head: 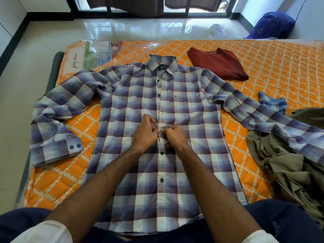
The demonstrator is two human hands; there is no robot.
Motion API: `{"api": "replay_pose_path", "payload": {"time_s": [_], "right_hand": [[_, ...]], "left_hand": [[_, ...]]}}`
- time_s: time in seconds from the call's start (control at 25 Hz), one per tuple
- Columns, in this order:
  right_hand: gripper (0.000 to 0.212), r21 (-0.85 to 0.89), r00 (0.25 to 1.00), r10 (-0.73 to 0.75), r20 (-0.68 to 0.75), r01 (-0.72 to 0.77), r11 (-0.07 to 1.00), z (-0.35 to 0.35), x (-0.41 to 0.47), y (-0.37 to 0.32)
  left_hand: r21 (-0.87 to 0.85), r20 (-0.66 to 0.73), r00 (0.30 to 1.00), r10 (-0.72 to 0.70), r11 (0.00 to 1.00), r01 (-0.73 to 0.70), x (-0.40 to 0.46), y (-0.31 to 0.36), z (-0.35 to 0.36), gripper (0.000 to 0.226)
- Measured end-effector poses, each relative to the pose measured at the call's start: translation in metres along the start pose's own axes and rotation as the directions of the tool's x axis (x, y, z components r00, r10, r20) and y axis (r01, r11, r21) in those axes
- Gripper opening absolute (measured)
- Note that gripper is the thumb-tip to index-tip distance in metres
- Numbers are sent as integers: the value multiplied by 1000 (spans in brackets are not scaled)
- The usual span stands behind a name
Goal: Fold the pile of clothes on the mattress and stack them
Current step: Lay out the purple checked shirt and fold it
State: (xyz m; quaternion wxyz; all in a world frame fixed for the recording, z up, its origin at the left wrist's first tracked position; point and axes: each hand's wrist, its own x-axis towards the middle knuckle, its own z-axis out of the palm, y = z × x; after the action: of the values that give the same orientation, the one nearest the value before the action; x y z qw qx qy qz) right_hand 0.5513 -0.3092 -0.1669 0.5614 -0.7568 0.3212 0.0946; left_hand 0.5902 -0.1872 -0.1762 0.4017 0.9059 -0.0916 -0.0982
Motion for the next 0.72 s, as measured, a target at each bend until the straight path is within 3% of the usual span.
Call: {"api": "replay_pose_path", "payload": {"time_s": [0.08, 0.16, 0.28, 0.36, 0.48, 0.6, 0.72], "right_hand": [[21, 286, 995, 80, 55, -93, 954, -14, -3, -6], [25, 342, 998, 25, 57, -43, 939, -30, -1, -13], [14, 54, 968, -222, -114, 229, 972, -34, 27, -37], [10, -176, 940, -333, -82, 315, 933, -28, 52, -53], [23, -446, 955, -295, 26, 275, 852, -15, 72, -55], [33, -580, 951, -309, -16, 243, 778, -4, 74, -46], [28, -668, 924, -381, -25, 268, 694, 0, 72, -48]], "left_hand": [[-50, 44, 999, -18, 999, 20, 5, -4, -4, 39], [-83, 111, 994, -25, 996, 35, 11, -6, -8, 36], [-18, 107, 994, -16, 1000, 18, 27, -3, -13, 22], [29, 85, 996, 31, 999, -34, 45, 5, -15, 23], [90, 124, 990, 70, 993, -81, 67, 14, -13, 30], [87, 138, 989, 59, 994, -71, 76, 8, -5, 31], [66, 96, 994, 44, 997, -50, 78, 3, -1, 21]]}}
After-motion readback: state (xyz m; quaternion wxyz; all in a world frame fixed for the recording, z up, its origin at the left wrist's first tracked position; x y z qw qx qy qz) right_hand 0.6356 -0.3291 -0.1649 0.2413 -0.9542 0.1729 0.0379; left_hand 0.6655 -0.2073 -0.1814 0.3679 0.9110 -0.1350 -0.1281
